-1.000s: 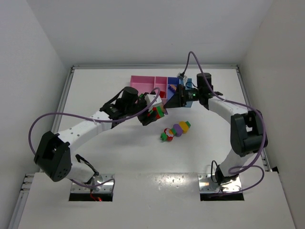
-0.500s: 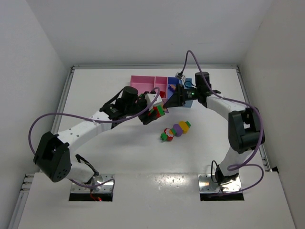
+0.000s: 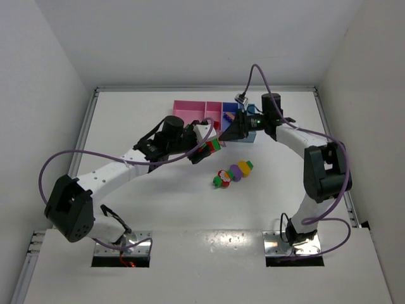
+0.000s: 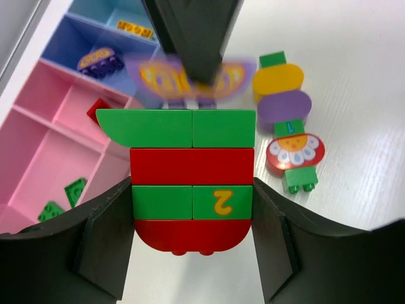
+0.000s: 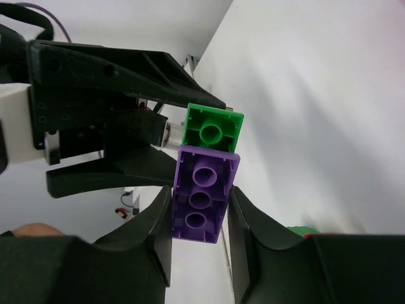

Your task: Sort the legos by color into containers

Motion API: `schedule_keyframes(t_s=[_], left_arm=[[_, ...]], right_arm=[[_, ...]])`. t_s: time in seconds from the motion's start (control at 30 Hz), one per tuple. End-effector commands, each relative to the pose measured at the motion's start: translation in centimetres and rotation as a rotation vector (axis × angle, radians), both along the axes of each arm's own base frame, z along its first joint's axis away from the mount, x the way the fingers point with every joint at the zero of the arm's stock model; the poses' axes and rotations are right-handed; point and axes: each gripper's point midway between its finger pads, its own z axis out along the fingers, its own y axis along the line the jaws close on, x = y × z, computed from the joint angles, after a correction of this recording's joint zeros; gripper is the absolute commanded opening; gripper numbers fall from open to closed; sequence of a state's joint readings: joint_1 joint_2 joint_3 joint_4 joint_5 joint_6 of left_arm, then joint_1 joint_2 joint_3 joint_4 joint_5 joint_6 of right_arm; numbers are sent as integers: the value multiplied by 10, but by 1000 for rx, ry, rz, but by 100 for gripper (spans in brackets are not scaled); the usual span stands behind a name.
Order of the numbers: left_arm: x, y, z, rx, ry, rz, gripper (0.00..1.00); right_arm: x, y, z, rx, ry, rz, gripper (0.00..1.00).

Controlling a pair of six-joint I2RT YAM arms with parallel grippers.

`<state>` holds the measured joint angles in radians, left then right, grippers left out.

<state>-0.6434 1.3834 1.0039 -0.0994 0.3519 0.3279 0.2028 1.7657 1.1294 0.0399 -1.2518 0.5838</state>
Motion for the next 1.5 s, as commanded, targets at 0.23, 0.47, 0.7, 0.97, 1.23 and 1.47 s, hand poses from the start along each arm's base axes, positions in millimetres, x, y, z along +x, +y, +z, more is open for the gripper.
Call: schedule_keyframes(t_s=[0.23,0.47,0.7,0.97,1.23,1.47], left_arm=[[-14,25,-6,-1,-1,60,29],[-8,35,-7,1,-1,103,29],[2,43,-1,-3,-20,141,29],[12,50,8,-10,-43,165,29],[15,55,9,-13,-41,175,29],[15,56,27,-67,-108,187,29]], right_arm=[[100,-61,49,-5,-294,-209,1],[154,-70,1,-352,-408,-399,1],[182,-70,-40,-535,-393,-479,11],[201,-71,-67,-625,-422,-496,27],[178,-34,-35,-478,-443,-365,82],[93,17,37,6,-246,-67,82]])
